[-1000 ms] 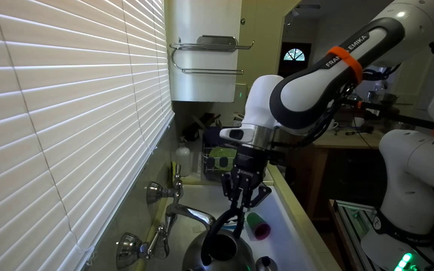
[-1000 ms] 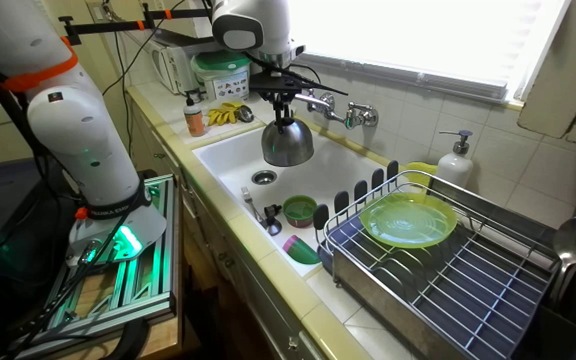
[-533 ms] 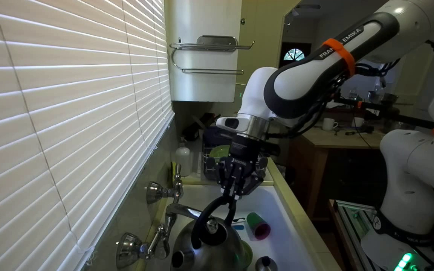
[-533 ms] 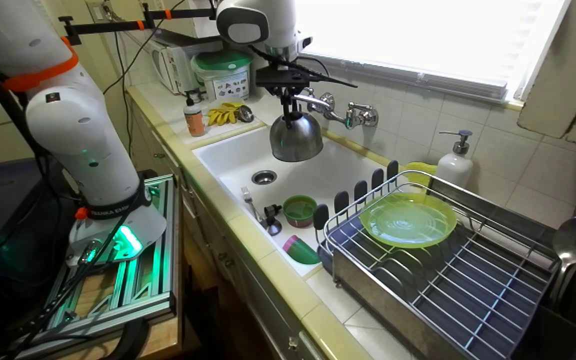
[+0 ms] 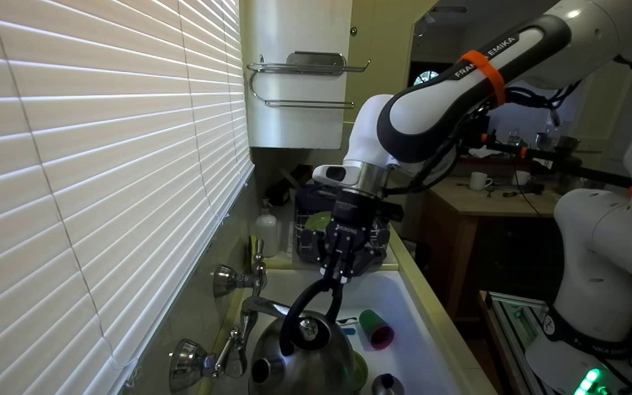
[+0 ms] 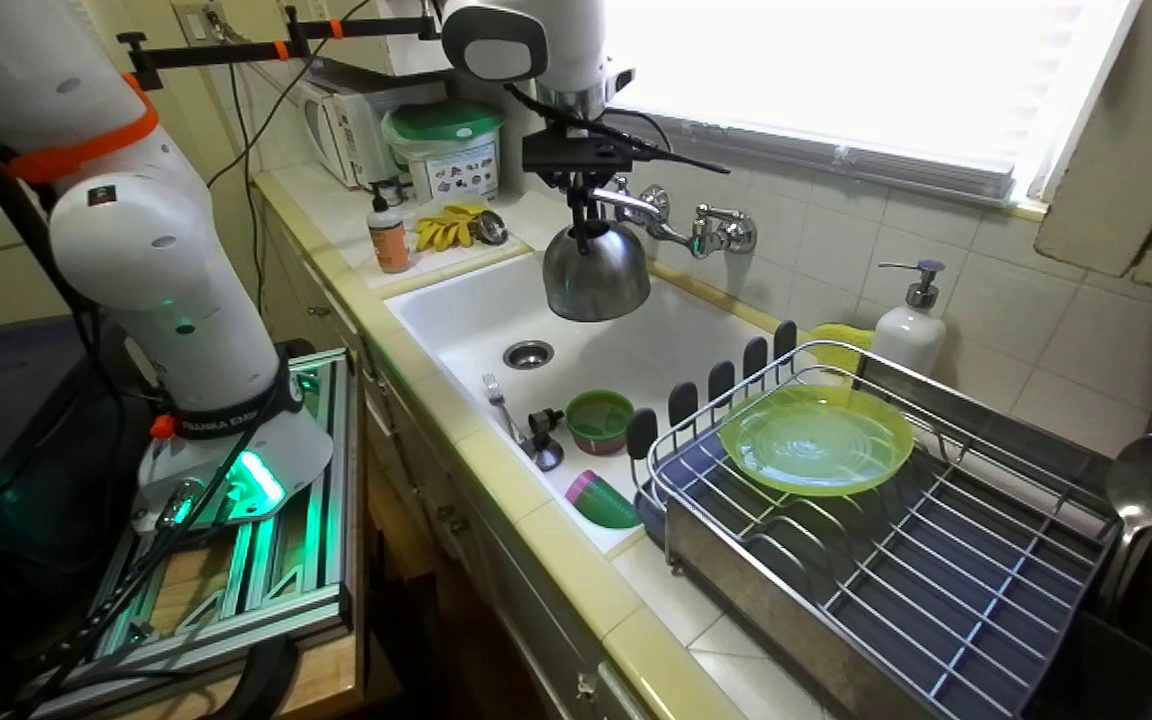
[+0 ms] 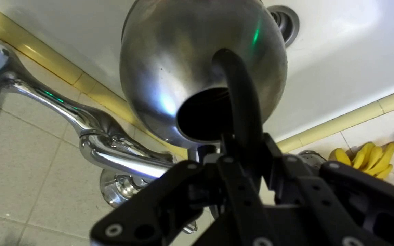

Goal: Hang the kettle on the tap faucet

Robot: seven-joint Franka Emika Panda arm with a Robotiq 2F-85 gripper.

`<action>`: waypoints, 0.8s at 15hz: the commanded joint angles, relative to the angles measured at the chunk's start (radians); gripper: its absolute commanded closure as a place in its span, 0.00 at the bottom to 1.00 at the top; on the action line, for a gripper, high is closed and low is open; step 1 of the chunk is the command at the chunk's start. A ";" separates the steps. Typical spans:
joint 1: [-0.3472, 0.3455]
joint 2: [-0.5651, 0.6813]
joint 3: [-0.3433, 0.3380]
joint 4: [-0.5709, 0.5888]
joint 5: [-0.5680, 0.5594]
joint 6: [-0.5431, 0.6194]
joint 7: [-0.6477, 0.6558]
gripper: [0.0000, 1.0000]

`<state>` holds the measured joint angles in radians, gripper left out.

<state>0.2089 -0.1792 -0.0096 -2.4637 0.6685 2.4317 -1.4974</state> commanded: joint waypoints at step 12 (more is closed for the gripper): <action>-0.056 0.037 -0.008 0.031 0.181 -0.085 -0.217 0.95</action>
<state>0.1827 -0.1437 -0.0098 -2.4597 0.7968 2.3869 -1.6423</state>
